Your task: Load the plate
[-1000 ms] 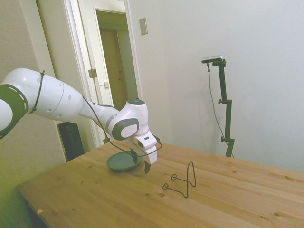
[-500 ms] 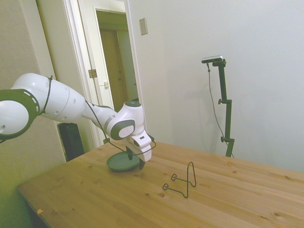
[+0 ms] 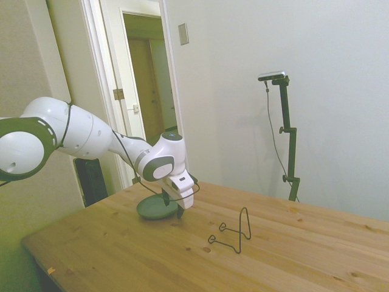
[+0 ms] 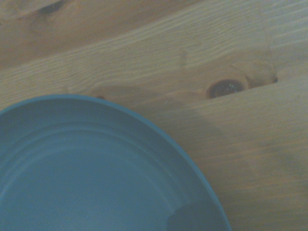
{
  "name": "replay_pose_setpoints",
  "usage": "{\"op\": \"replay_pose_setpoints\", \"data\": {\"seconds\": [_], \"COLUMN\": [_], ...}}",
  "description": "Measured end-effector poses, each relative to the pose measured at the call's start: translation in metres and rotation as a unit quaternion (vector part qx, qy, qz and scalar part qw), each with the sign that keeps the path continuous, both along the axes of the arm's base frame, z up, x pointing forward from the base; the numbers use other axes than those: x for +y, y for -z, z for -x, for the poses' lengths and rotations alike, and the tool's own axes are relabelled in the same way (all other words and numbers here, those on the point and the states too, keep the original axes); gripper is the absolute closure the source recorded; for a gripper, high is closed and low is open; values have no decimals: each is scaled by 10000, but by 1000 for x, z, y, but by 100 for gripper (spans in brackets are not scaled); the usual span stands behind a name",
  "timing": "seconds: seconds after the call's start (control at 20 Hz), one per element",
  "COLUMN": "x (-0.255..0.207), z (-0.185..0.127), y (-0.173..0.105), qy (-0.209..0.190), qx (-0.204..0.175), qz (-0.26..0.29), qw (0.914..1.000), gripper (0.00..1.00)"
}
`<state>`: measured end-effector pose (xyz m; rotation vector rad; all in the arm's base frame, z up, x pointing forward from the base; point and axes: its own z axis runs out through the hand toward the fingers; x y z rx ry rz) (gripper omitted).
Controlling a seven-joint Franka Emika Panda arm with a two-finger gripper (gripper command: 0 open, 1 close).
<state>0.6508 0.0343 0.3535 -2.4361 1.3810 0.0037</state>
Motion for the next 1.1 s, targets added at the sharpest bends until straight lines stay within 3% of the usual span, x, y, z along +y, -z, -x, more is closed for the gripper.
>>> {"op": "replay_pose_setpoints", "data": {"seconds": [1.1], "x": [0], "z": [-1], "y": [6], "qy": [-55], "qx": [27], "qz": [-2], "qw": [10000], "gripper": [100]}}
